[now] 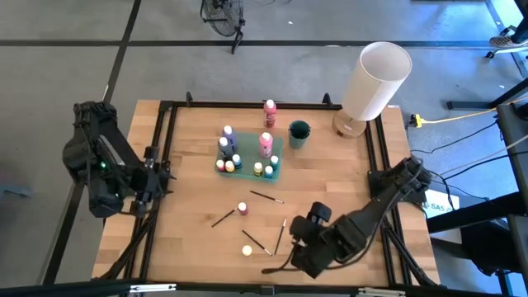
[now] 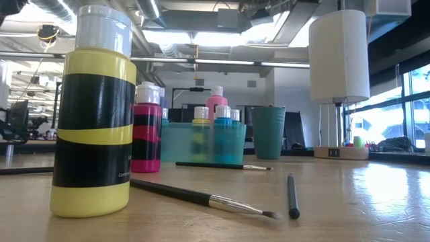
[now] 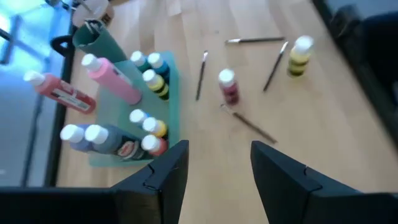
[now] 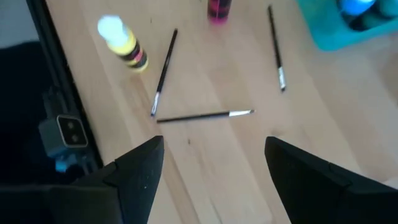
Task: Pick & Place Paint Supplies
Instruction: Put the black paint brush into the dark green cup
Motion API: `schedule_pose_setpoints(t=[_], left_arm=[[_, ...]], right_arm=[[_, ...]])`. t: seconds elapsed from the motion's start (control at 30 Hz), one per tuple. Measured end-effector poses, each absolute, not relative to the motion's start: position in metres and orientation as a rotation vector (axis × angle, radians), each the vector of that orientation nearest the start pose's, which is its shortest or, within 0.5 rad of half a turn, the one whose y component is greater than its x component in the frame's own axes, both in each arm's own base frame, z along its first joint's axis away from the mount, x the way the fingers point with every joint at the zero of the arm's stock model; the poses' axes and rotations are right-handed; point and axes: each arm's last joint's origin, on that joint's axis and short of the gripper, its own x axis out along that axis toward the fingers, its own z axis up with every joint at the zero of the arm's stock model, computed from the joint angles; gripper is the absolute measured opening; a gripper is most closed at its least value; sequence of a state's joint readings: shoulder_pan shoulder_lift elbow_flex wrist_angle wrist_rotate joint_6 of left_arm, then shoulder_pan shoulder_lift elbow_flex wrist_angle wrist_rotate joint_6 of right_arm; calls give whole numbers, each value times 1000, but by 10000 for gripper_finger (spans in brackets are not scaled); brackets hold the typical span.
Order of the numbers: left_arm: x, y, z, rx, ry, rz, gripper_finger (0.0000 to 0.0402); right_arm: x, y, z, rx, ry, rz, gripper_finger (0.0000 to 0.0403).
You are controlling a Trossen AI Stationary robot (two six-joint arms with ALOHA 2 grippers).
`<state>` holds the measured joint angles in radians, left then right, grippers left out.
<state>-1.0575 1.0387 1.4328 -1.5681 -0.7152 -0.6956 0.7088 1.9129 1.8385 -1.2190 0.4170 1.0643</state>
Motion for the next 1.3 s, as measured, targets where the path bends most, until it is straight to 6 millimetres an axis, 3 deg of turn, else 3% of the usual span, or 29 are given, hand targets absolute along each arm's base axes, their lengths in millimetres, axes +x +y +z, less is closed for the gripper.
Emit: schedule_pose_setpoints(t=[0.27,0.5,0.8,0.93,1.17,1.3], left_arm=[[67,-78,356,264,683,30,168],[67,-76,332,190,528,-7,168],[70,-81,307,201,417,-103,168],[73,-88,305,184,363,-148,168],[76,-99,300,210,316,-308,168],[78,-107,296,243,256,-446,168]], right_arm=[[318,214,302,197,1146,-259,281],[331,184,300,188,1159,-354,281],[338,141,265,240,1413,-384,281],[344,127,250,244,1431,-348,281],[363,113,216,328,1359,-115,281],[359,103,198,314,1375,-155,281]])
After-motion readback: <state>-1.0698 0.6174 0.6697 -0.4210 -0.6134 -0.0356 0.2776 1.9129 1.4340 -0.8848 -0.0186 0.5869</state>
